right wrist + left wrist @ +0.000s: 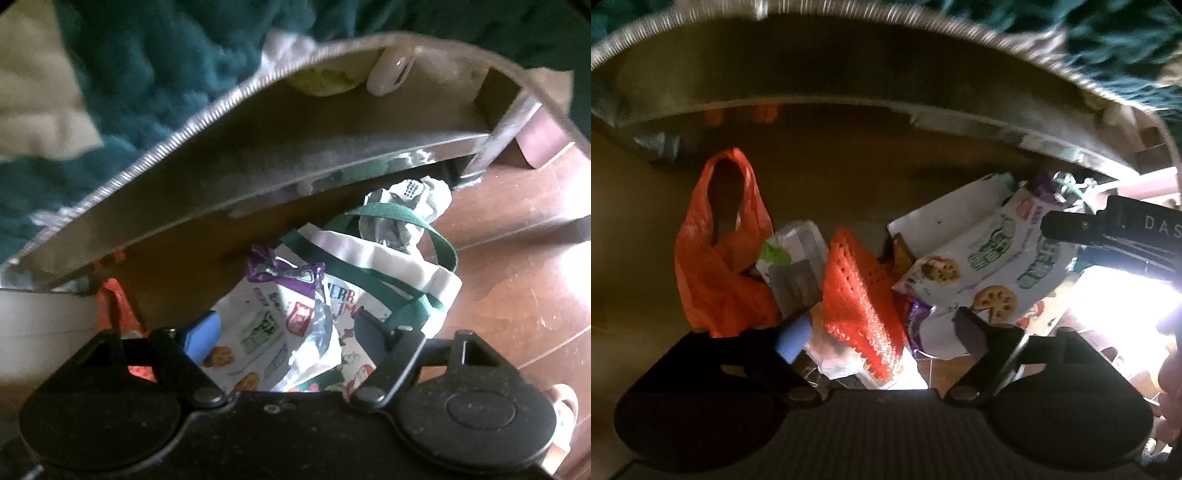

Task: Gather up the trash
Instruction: 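Lower both tools under the quilt-covered chair toward the scattered trash, then close the left tool on the orange mesh net while the right tool closes on the purple wrapper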

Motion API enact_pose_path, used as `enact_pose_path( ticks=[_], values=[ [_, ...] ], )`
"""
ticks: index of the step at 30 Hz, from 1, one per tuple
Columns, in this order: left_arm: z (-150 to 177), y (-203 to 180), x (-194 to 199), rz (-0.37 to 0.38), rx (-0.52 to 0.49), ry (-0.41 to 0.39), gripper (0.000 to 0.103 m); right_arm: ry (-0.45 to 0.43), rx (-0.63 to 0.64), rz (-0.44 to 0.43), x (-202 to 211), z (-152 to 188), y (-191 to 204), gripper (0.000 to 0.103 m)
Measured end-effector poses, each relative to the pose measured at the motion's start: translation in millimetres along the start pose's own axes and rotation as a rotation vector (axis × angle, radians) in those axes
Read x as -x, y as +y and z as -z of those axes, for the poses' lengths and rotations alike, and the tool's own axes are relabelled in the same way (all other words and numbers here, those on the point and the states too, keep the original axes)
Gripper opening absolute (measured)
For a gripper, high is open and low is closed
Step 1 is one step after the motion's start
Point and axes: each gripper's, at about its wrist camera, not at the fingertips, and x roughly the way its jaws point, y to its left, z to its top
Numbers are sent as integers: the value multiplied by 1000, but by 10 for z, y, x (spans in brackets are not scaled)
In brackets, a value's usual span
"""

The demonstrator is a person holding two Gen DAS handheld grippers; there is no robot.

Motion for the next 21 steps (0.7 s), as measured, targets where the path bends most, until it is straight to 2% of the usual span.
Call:
enact_pose_path(
  ticks=[1,3,6,10,12,14,16,18,21],
  values=[
    [-11,27,-41,3,18,11,76,8,0,2,-53,2,-10,78],
    [-37,80,-116,18,51,26,63,22,0,-4,-125,8,-34,78],
    [-64,107,-211,17,54,38,55,18,-3,-15,-203,5,-55,77],
    [-67,107,-261,27,65,45,50,12,-4,-24,-244,-1,-51,77],
    [-57,98,-260,33,71,47,39,6,-1,-26,-270,-19,-47,76],
    [-47,90,-261,32,64,44,33,5,-2,-32,-297,-35,-43,76],
    [-44,100,-265,28,66,40,31,6,8,-29,-311,-32,-23,76],
    [-36,114,-268,33,75,42,24,6,27,-18,-318,-21,2,76],
    [-38,139,-273,38,90,46,23,2,52,-19,-319,-7,27,75]
  ],
)
